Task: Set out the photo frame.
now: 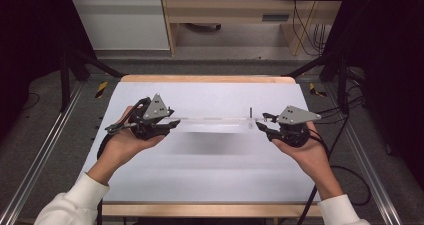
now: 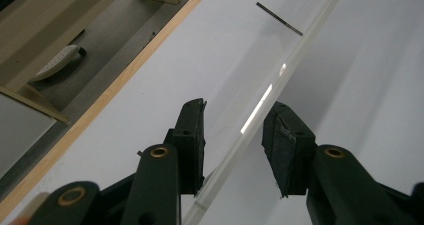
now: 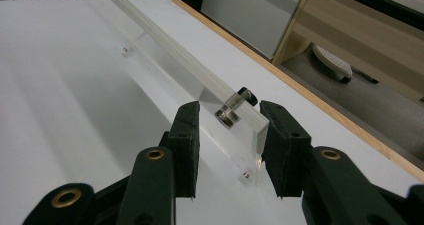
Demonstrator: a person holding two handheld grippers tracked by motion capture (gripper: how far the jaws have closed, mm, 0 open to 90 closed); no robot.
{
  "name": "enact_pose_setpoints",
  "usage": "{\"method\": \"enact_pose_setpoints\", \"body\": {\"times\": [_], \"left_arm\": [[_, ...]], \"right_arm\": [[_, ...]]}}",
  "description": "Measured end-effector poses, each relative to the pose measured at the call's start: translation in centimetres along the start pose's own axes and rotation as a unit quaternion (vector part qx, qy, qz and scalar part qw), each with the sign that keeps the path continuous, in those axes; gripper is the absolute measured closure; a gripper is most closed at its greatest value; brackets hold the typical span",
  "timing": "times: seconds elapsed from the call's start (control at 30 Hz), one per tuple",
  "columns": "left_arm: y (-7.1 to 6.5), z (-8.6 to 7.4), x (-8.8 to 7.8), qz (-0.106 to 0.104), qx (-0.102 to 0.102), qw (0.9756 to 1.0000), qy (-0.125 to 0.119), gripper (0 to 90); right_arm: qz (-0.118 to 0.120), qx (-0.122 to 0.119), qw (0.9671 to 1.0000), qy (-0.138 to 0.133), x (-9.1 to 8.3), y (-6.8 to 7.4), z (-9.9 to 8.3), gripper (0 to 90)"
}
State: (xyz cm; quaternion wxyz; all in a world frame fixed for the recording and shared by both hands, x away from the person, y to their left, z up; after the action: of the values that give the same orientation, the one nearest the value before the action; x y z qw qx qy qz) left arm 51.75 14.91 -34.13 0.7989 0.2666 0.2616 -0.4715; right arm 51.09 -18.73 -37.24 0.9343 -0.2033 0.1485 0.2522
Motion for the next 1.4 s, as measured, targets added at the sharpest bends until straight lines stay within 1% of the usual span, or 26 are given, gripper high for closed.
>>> {"method": "enact_pose_setpoints", "body": {"times": [0.13,0.17,0.3,0.37,0.4,0.43,0.47,0.53,0.57,0.6,0.63,0.67,0.7,0.73,0.77,0.8,0.83,0.87,0.93,0.97,1.07,1.2,1.3,1.33,1.37,1.4], "left_arm": [[0.3,0.2,0.0,0.002,0.002,1.0000,0.003,60.2],[0.6,0.3,0.1,0.007,0.000,1.0000,-0.004,59.8],[1.3,0.5,0.1,0.012,-0.006,0.9998,-0.013,57.7],[1.9,0.7,0.2,0.018,-0.012,0.9995,-0.021,54.8],[2.1,0.8,0.2,0.018,-0.014,0.9993,-0.031,53.7],[2.1,0.8,0.2,0.018,-0.014,0.9993,-0.031,51.0],[2.5,1.2,0.0,0.026,-0.027,0.9974,-0.062,44.6],[2.8,1.6,-0.5,0.030,-0.045,0.9933,-0.103,35.3],[2.8,1.6,-0.5,0.030,-0.045,0.9933,-0.103,31.1],[2.9,1.8,-1.2,0.037,-0.062,0.9897,-0.124,28.5],[2.9,1.8,-1.2,0.037,-0.062,0.9897,-0.124,27.0],[2.9,1.9,-1.5,0.042,-0.068,0.9877,-0.135,27.0],[2.9,1.7,-2.1,0.051,-0.073,0.9854,-0.145,24.0],[2.9,1.4,-2.4,0.059,-0.079,0.9841,-0.148,21.8],[2.9,1.4,-2.4,0.059,-0.079,0.9841,-0.148,19.3],[2.8,1.0,-2.7,0.060,-0.088,0.9831,-0.148,18.3],[2.8,0.3,-3.0,0.061,-0.099,0.9808,-0.157,16.2],[2.7,-0.1,-3.2,0.063,-0.099,0.9801,-0.160,13.8],[2.7,-1.1,-3.3,0.060,-0.115,0.9798,-0.152,13.1],[2.7,-1.4,-3.4,0.062,-0.119,0.9790,-0.153,12.9],[2.7,-1.9,-3.5,0.066,-0.122,0.9782,-0.155,12.1],[3.0,-3.5,-3.8,0.070,-0.142,0.9740,-0.162,11.6],[3.1,-4.9,-3.5,0.076,-0.149,0.9733,-0.157,10.9],[3.1,-4.9,-3.5,0.076,-0.149,0.9733,-0.157,10.2],[3.1,-5.8,-3.0,0.077,-0.157,0.9725,-0.153,9.9],[3.1,-6.2,-2.8,0.077,-0.161,0.9720,-0.153,9.6]], "right_arm": [[0.000,0.003,1.0000,0.002,0.0,-0.2,0.2,62.4],[-0.003,0.006,1.0000,0.003,0.2,-0.4,0.5,62.3],[-0.005,0.013,0.9999,0.001,0.6,-0.8,0.8,62.0],[-0.006,0.022,0.9997,-0.001,1.0,-1.2,1.1,61.9],[-0.007,0.025,0.9997,-0.002,1.1,-1.3,1.2,61.9],[-0.007,0.025,0.9997,-0.002,1.1,-1.3,1.2,61.9],[-0.009,0.028,0.9996,-0.002,1.3,-1.6,1.4,61.9],[-0.010,0.031,0.9995,-0.001,1.6,-1.8,1.6,61.9],[-0.010,0.031,0.9995,-0.001,1.6,-1.8,1.6,61.9],[-0.012,0.035,0.9993,-0.001,1.8,-2.1,1.8,61.8],[-0.012,0.035,0.9993,-0.001,1.8,-2.1,1.8,61.8],[-0.013,0.039,0.9992,0.000,2.0,-2.2,1.9,61.8],[-0.013,0.042,0.9990,-0.001,2.3,-2.5,2.1,61.8],[-0.014,0.045,0.9989,-0.001,2.4,-2.6,2.2,61.8],[-0.015,0.047,0.9988,-0.002,2.6,-2.7,2.3,61.8],[-0.016,0.049,0.9987,-0.002,2.8,-2.9,2.4,61.7],[-0.015,0.053,0.9985,-0.003,2.9,-3.0,2.4,61.7],[-0.016,0.055,0.9984,-0.004,3.1,-3.2,2.5,61.7],[-0.015,0.061,0.9980,-0.004,3.4,-3.4,2.7,61.6],[-0.015,0.063,0.9979,-0.004,3.5,-3.5,2.7,61.6],[-0.016,0.066,0.9977,-0.001,3.9,-3.9,3.0,61.6],[-0.018,0.072,0.9973,0.004,4.4,-4.3,3.3,61.4],[-0.018,0.078,0.9967,0.005,4.8,-4.6,3.4,61.2],[-0.020,0.082,0.9964,0.005,5.0,-4.6,3.5,61.0],[-0.020,0.084,0.9963,0.006,5.1,-4.7,3.6,60.8],[-0.021,0.084,0.9962,0.006,5.3,-4.8,3.6,60.7]]}}
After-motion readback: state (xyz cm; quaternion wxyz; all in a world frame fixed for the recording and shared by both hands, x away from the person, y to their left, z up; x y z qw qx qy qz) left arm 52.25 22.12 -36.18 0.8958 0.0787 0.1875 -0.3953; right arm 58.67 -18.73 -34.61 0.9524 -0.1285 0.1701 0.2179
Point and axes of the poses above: each handheld gripper's, and its own axes: x roughly forward along the jaws, z roughly out of its top, y roughly to its left, the point moved 5 cm from there along x, roughly forward along the jaws, and after that the axes turned 12 degrees about -z, right-handed, at the moved point
